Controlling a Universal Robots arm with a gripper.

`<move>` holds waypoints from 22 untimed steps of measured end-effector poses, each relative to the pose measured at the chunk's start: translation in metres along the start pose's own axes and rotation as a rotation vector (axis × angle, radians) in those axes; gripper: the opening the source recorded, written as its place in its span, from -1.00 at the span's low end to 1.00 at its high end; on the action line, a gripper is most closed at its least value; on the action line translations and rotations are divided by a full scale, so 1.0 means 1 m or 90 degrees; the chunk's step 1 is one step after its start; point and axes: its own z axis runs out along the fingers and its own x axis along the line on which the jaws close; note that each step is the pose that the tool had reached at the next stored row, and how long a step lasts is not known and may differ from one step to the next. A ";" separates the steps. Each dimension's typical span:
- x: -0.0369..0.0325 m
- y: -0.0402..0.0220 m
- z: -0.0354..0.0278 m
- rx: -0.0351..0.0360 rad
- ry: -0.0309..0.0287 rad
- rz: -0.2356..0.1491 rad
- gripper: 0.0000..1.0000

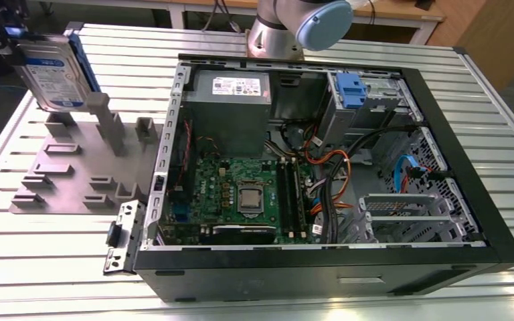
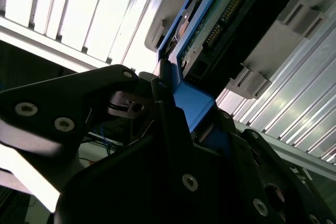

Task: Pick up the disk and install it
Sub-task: 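Pick up the disk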

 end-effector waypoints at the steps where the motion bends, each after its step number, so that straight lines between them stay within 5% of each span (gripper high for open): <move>1: 0.0000 0.0000 -0.0009 0.0000 0.0000 0.000 -0.26; 14: 0.0000 -0.0001 -0.0053 0.0002 -0.0002 0.000 -0.26; 16: -0.0001 -0.0001 -0.0055 -0.0003 -0.0070 0.000 -0.26; 22: 0.0000 -0.0001 -0.0055 -0.0004 -0.0108 0.000 -0.26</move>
